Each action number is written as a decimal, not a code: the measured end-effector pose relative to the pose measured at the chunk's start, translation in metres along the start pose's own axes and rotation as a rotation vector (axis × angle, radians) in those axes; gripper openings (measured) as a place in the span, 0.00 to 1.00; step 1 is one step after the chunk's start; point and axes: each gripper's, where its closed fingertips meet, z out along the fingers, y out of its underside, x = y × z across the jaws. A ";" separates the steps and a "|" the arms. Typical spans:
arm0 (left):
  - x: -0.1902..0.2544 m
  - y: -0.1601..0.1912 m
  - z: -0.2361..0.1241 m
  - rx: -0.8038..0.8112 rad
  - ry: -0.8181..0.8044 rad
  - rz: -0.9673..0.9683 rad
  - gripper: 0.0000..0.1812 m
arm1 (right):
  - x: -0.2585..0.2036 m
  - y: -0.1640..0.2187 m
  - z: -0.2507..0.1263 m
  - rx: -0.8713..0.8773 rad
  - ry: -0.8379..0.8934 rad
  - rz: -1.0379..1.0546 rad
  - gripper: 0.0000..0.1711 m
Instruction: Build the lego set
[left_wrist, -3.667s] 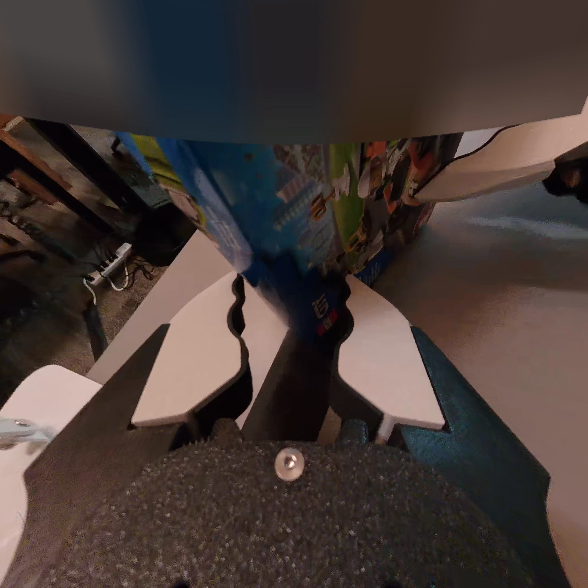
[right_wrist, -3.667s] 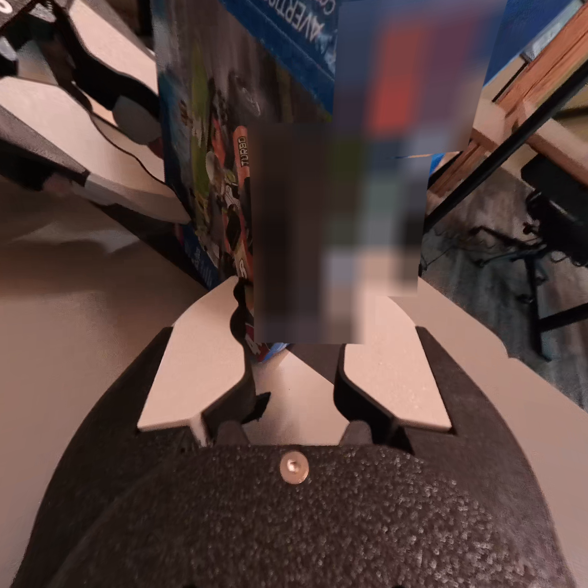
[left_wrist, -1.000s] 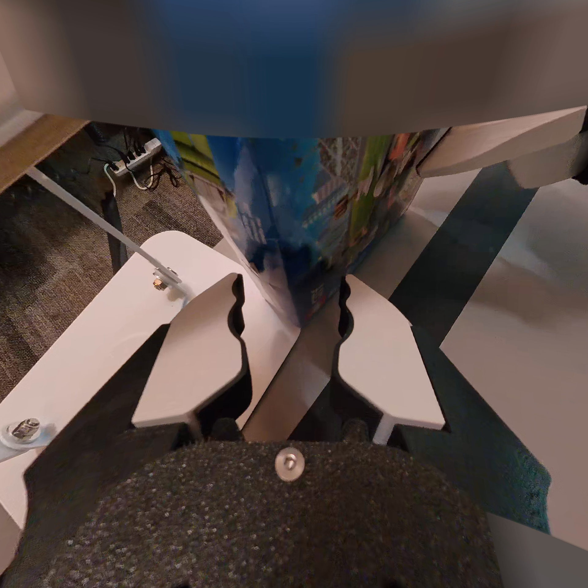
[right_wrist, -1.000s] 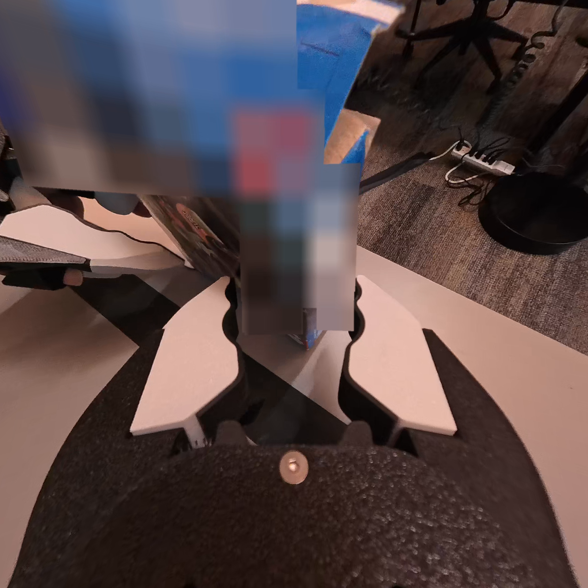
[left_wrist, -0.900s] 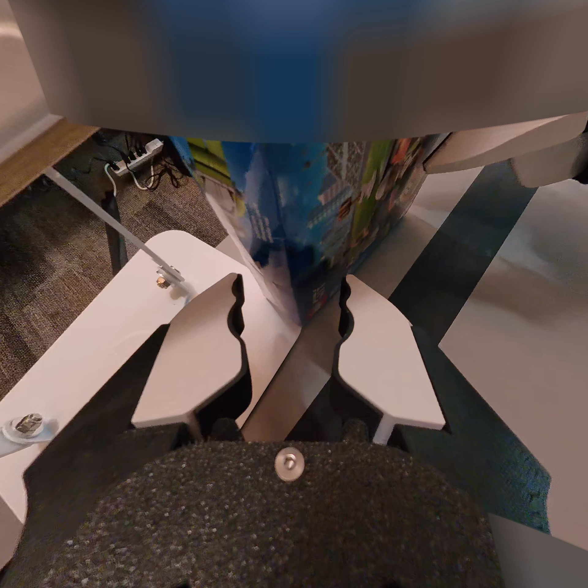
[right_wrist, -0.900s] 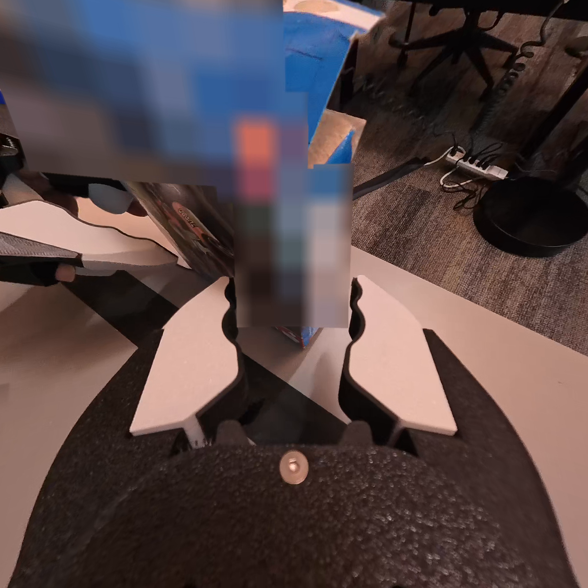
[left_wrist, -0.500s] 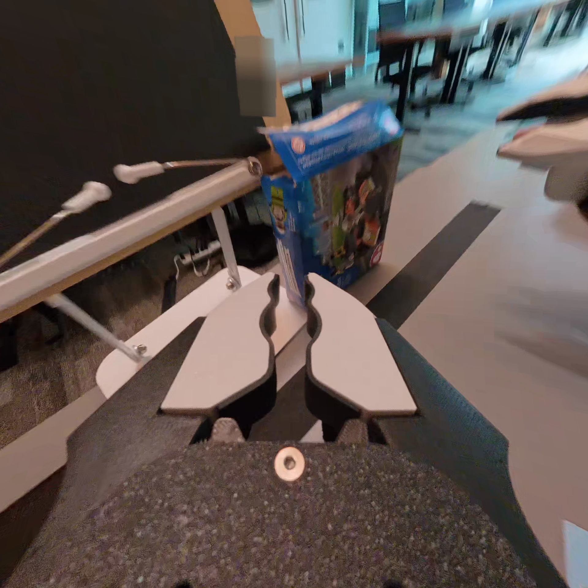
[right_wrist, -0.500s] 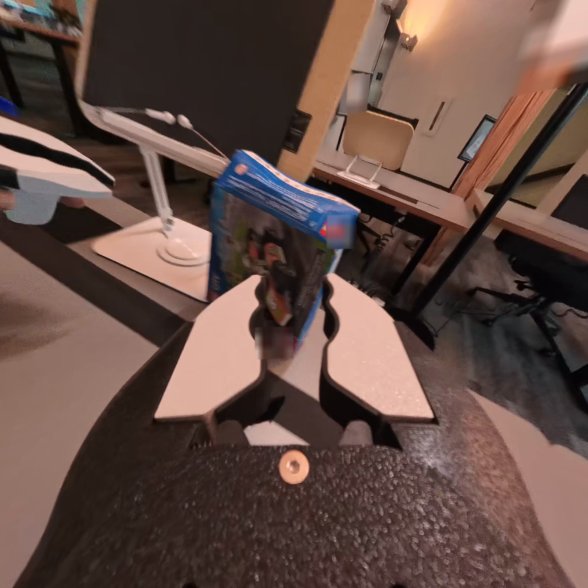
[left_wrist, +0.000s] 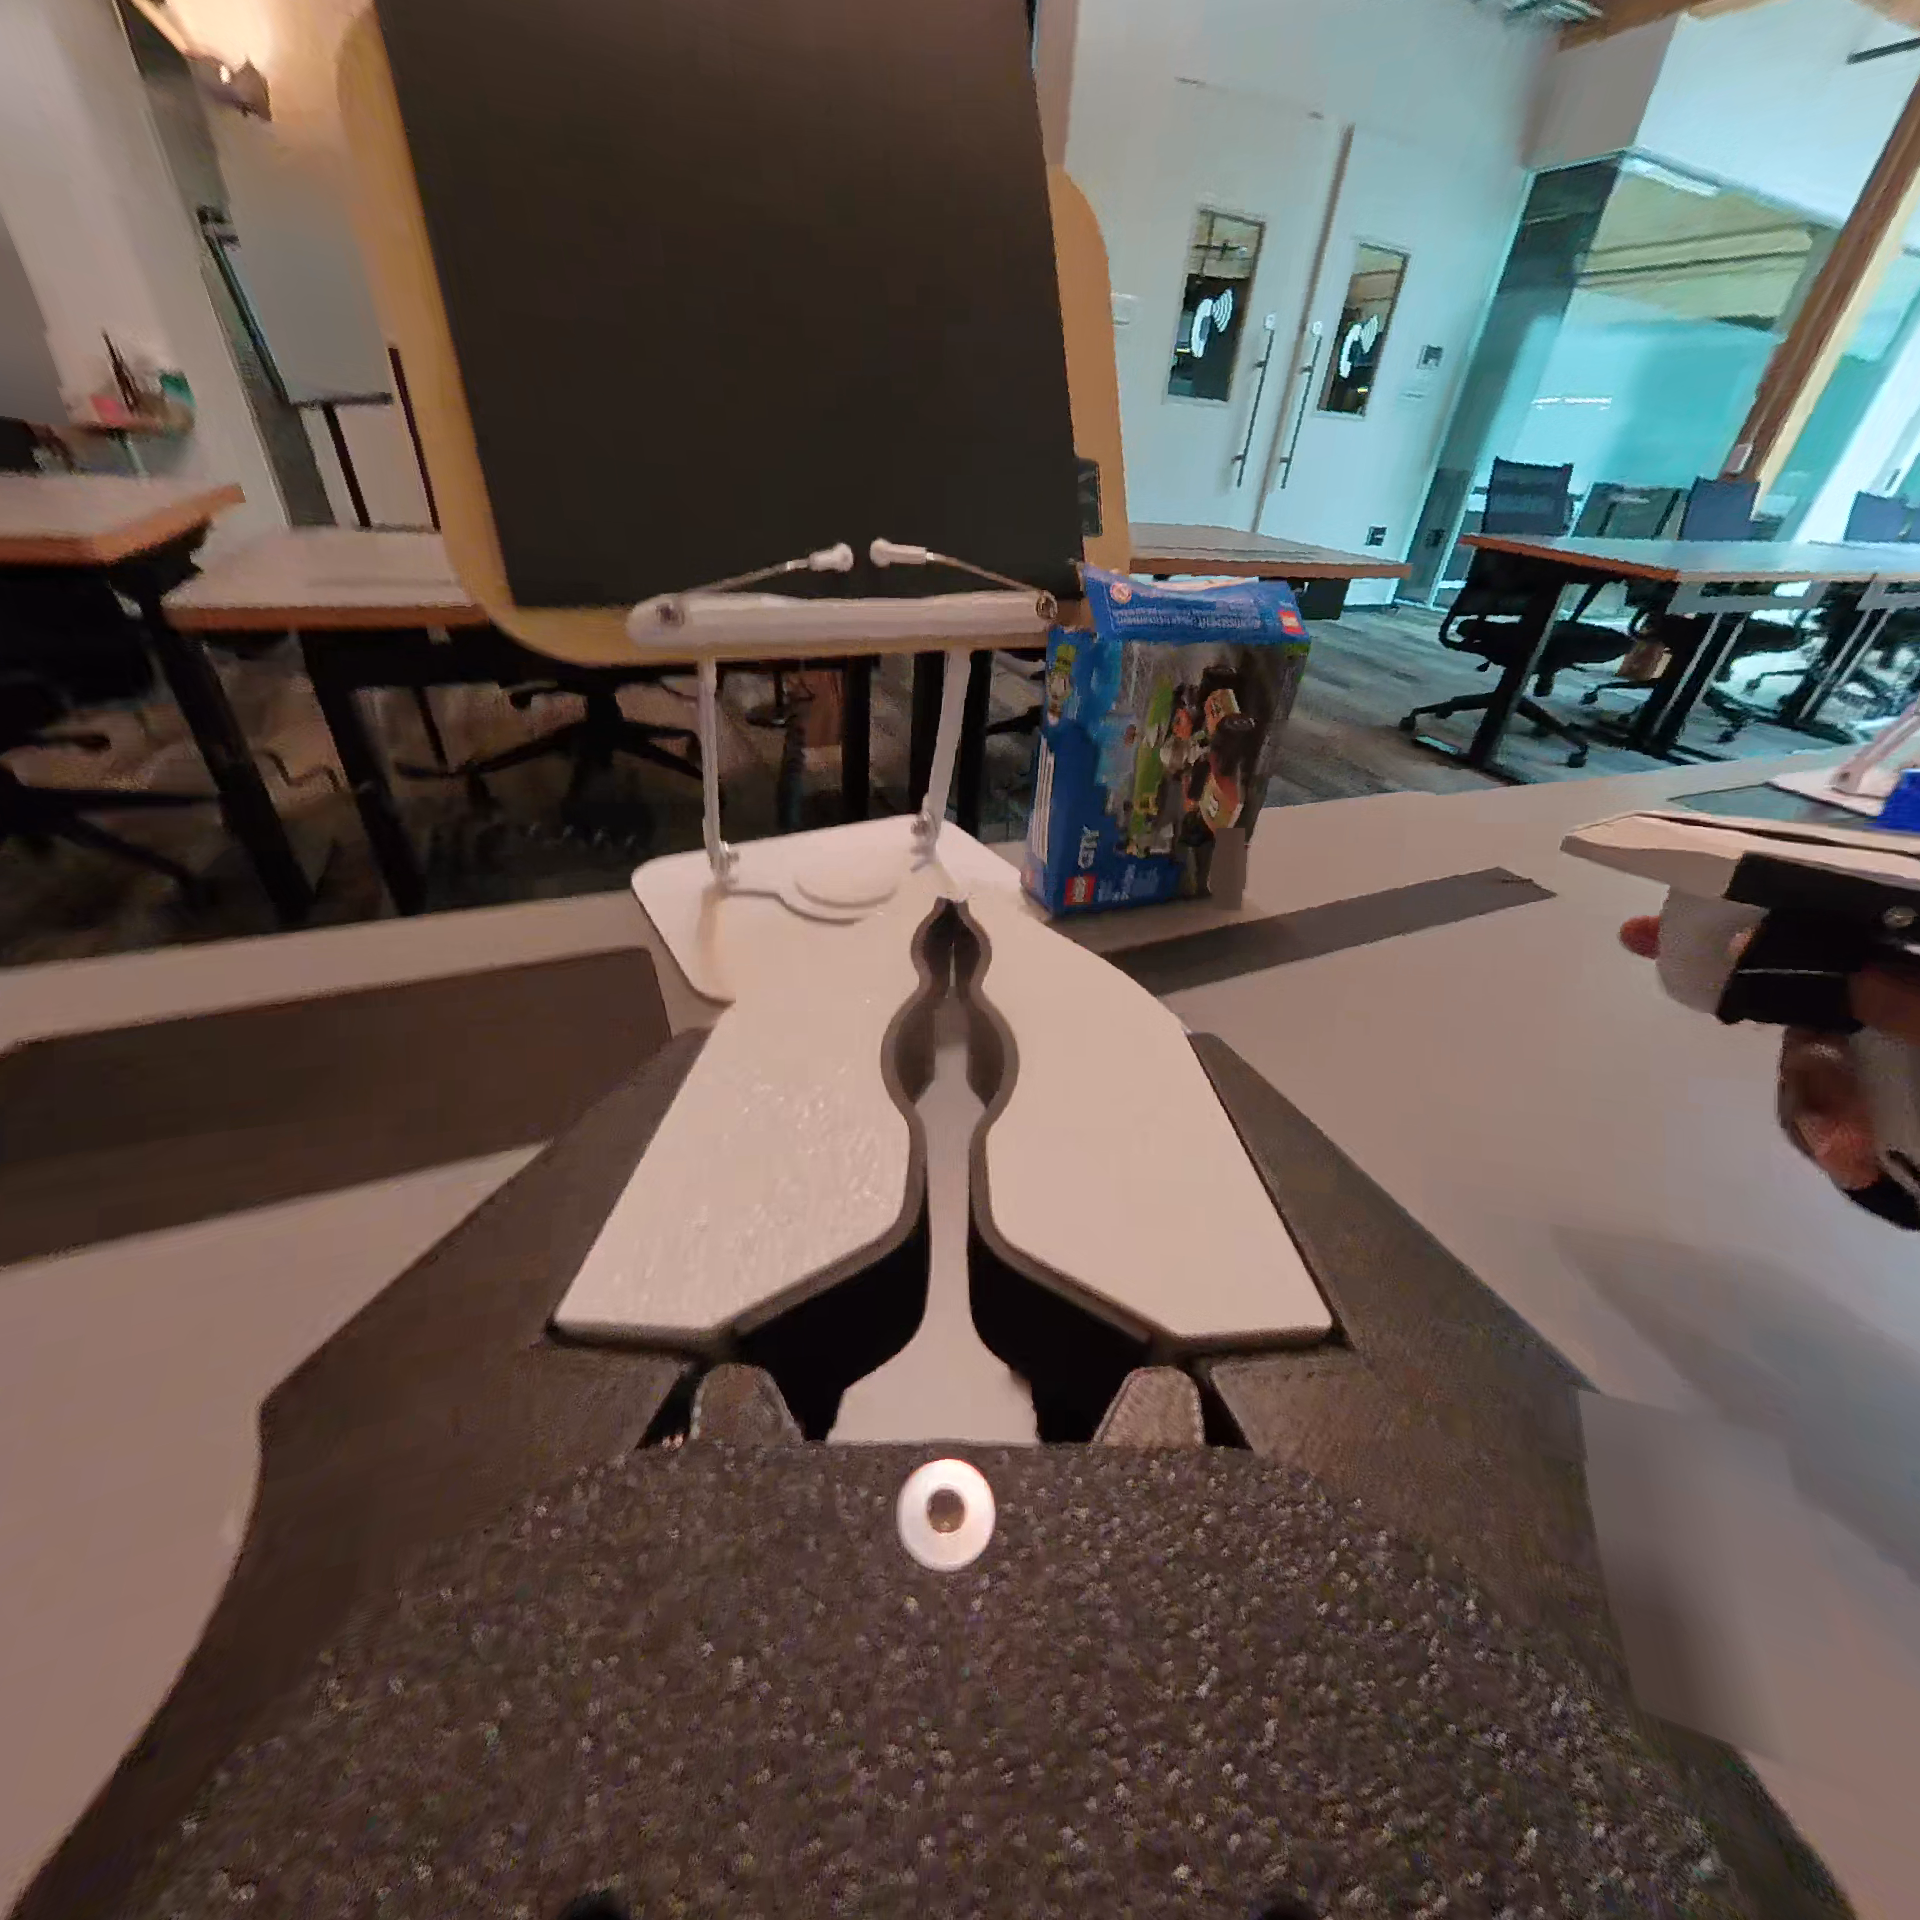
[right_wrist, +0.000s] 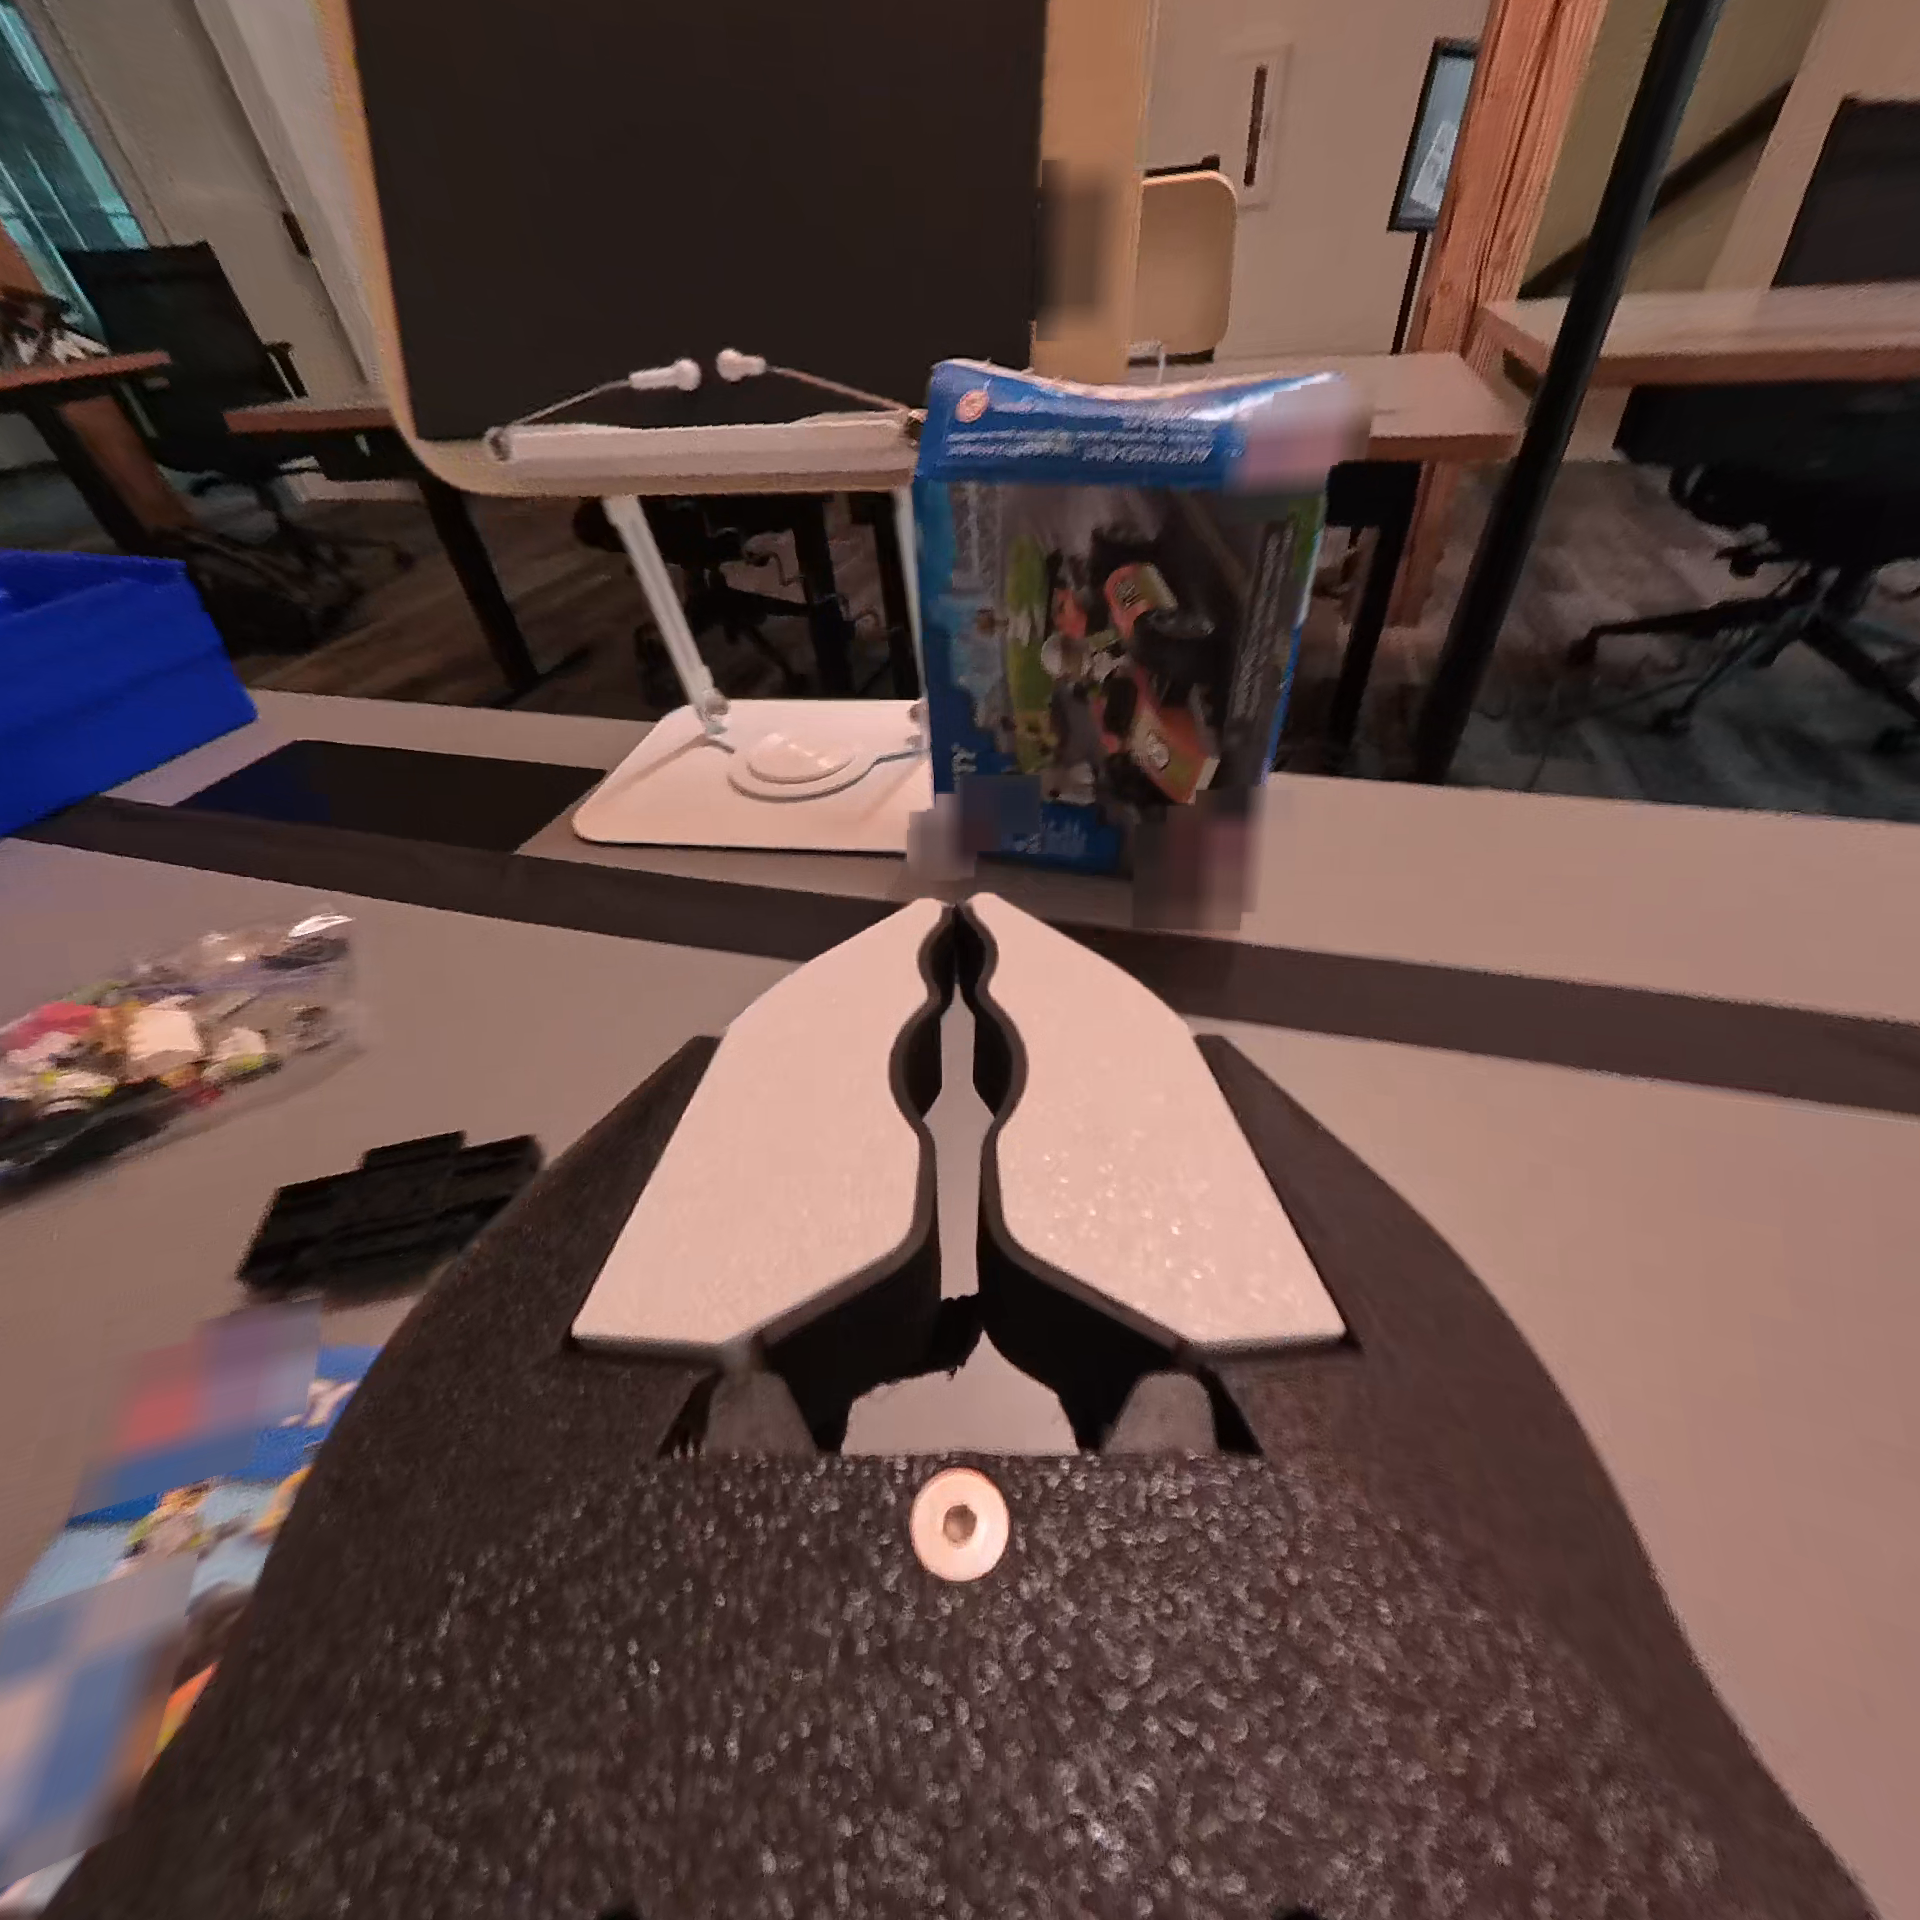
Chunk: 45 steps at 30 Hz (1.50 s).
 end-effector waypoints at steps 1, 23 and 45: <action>0.000 0.005 -0.008 -0.019 -0.007 -0.016 0.00 | -0.008 0.004 -0.005 -0.006 -0.009 0.024 0.00; 0.069 0.057 -0.026 -0.230 0.026 0.381 0.00 | -0.016 0.040 -0.017 0.004 -0.008 -0.170 0.00; -0.010 0.093 -0.015 -0.281 -0.143 0.291 0.00 | -0.020 0.042 -0.016 -0.013 -0.008 -0.183 0.00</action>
